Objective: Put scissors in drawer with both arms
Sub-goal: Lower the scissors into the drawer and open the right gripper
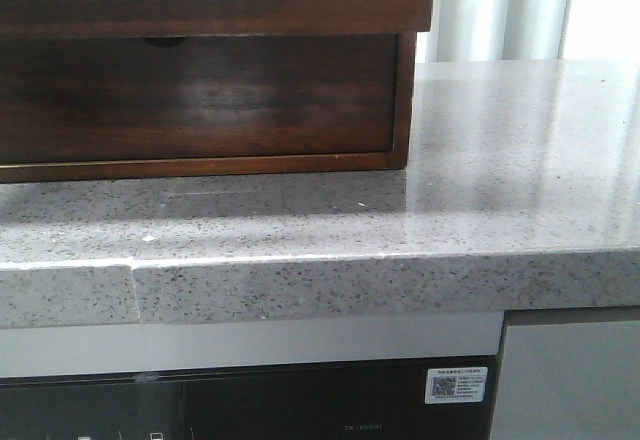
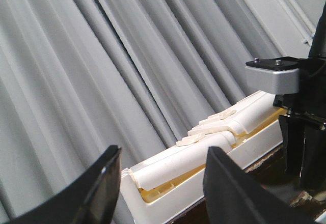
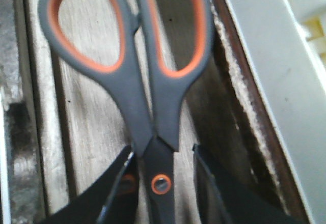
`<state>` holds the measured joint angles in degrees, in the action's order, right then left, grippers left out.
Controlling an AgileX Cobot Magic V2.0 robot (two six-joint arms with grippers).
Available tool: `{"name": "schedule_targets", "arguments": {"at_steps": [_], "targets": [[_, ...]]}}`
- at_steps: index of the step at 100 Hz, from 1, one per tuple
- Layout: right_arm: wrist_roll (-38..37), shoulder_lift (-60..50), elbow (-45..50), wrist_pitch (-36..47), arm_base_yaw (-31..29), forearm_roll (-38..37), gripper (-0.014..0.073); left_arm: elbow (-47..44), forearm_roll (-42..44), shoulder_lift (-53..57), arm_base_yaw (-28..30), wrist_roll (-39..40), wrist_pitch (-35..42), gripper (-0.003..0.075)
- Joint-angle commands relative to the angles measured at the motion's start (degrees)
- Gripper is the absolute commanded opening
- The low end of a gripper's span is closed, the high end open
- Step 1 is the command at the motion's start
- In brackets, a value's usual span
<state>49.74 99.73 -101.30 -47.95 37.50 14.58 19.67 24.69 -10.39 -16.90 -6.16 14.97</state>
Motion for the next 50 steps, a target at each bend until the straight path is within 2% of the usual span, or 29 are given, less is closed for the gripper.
{"name": "schedule_targets", "arguments": {"at_steps": [1, 50], "targets": [[-0.3, -1.7, -1.4, 1.5, 0.0, 0.9, 0.023, 1.5, -1.1, -0.7, -0.3, 0.6, 3.1, 0.0327], [-0.3, -3.6, -1.4, -2.2, 0.0, 2.4, 0.0227, 1.5, -1.1, -0.7, -0.3, 0.6, 3.1, 0.0327]]}}
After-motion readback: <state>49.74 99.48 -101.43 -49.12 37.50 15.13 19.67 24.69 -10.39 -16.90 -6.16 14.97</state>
